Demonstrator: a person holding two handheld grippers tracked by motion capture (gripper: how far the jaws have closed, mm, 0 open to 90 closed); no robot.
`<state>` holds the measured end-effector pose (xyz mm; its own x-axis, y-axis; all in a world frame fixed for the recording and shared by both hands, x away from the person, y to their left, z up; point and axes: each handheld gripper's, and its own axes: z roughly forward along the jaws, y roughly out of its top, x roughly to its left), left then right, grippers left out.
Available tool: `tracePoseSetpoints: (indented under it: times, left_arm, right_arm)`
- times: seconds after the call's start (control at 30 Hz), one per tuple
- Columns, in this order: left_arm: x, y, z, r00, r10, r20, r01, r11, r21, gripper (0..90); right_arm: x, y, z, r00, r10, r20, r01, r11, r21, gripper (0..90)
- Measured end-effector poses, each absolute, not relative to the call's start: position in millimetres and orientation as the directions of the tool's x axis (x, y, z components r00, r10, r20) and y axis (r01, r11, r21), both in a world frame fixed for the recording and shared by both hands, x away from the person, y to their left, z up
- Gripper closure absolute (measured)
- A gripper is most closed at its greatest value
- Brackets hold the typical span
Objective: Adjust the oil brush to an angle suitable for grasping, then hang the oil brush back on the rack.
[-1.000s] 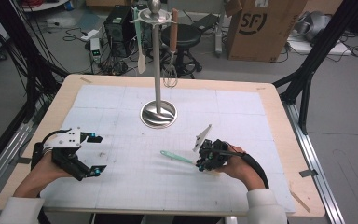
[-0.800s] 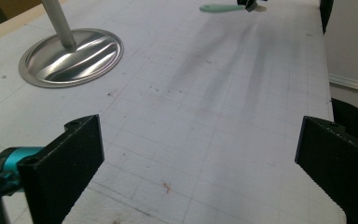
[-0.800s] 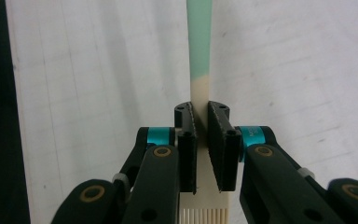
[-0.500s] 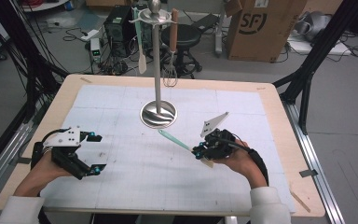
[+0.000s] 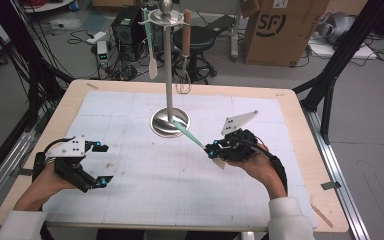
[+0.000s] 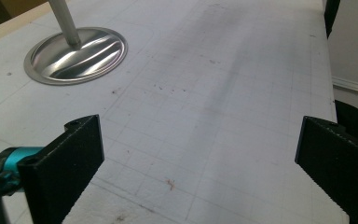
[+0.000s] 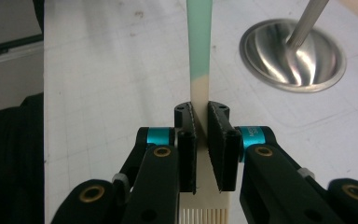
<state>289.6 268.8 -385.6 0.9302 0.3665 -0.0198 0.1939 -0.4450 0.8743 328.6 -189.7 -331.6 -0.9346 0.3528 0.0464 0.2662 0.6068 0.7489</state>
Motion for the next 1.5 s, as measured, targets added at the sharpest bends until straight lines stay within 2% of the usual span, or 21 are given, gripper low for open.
tracePoseSetpoints:
  times: [0.5,0.6,0.93,1.5]
  left_arm:
    - [289,276,-381,0.919,0.392,-0.029,0.209,-0.425,0.881,1.7]
    - [290,276,-377,0.918,0.393,-0.053,0.221,-0.397,0.891,1.7]
    - [300,261,-340,0.910,0.415,-0.023,0.218,-0.429,0.877,1.7]
    - [320,225,-279,0.925,0.379,-0.012,0.184,-0.419,0.889,1.7]
  right_arm:
    - [334,-187,-304,-0.932,0.360,0.045,0.248,0.541,0.804,82.0]
    - [334,-184,-298,-0.933,0.359,0.036,0.237,0.534,0.811,82.0]
    - [336,-173,-285,-0.930,0.366,0.022,0.224,0.519,0.825,82.0]
    - [336,-160,-264,-0.941,0.339,0.012,0.193,0.507,0.840,81.9]
